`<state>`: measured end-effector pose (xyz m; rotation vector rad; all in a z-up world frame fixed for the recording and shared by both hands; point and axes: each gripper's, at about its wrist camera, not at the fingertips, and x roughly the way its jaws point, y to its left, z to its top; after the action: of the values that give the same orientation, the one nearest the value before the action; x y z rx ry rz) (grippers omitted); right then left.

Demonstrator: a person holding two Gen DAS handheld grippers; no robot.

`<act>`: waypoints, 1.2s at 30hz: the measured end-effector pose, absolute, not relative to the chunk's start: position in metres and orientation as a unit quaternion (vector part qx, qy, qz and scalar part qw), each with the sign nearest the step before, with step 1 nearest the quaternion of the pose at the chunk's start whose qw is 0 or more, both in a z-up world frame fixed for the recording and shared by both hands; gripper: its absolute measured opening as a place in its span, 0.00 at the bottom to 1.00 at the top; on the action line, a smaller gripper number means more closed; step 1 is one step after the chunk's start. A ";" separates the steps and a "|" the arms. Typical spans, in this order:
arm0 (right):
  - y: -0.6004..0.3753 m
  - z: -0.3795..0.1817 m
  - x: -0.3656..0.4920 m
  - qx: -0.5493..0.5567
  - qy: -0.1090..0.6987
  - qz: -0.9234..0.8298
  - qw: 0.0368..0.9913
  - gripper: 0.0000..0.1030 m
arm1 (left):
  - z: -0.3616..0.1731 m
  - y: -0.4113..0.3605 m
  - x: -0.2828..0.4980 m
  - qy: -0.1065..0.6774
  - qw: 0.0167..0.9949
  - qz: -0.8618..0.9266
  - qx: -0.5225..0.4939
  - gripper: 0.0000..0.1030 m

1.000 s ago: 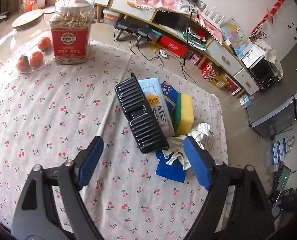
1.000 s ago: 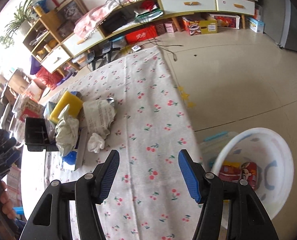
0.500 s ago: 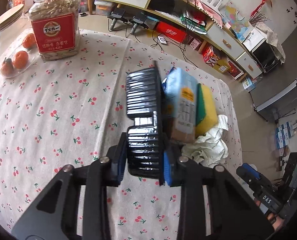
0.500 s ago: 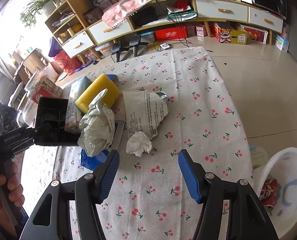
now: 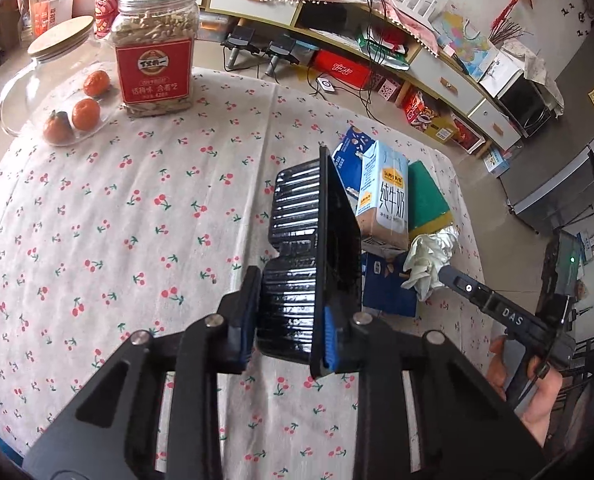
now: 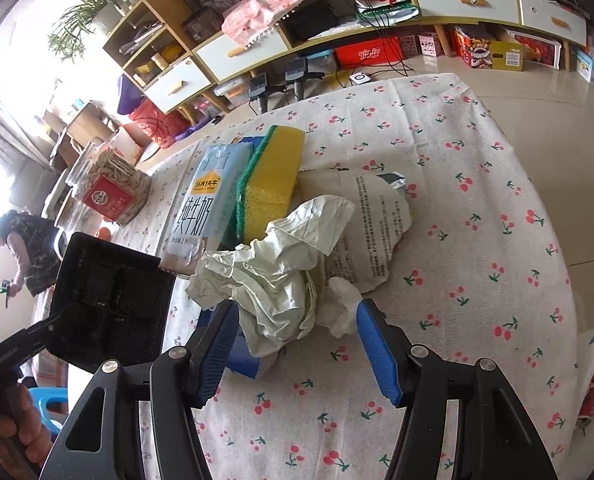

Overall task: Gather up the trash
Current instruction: 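Grasp the black plastic tray with the left tool while the right tool grasps tissue, then carry the crumpled tissue to the basin and release it with the right tool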

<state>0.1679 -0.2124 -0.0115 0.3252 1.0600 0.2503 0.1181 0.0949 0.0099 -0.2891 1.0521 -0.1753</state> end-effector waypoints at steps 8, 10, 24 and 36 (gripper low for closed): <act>-0.191 -0.017 0.181 0.118 0.491 0.107 0.856 0.63 | 0.018 0.110 0.092 0.475 0.862 -0.095 -0.149 0.28; -0.186 -0.020 0.182 0.102 0.490 0.103 0.860 0.50 | 0.016 0.111 0.089 0.475 0.863 -0.091 -0.146 0.28; -0.204 0.023 0.142 0.120 0.453 0.134 0.873 0.16 | 0.023 0.109 0.079 0.454 0.865 -0.118 -0.176 0.28; -0.225 0.056 0.105 0.122 0.432 0.130 0.884 0.16 | 0.031 0.085 0.067 0.436 0.869 -0.157 -0.175 0.28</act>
<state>0.1051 -0.2253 0.0559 0.2530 0.8982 0.2697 0.0675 0.0849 0.0314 -0.3665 0.9130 -0.3280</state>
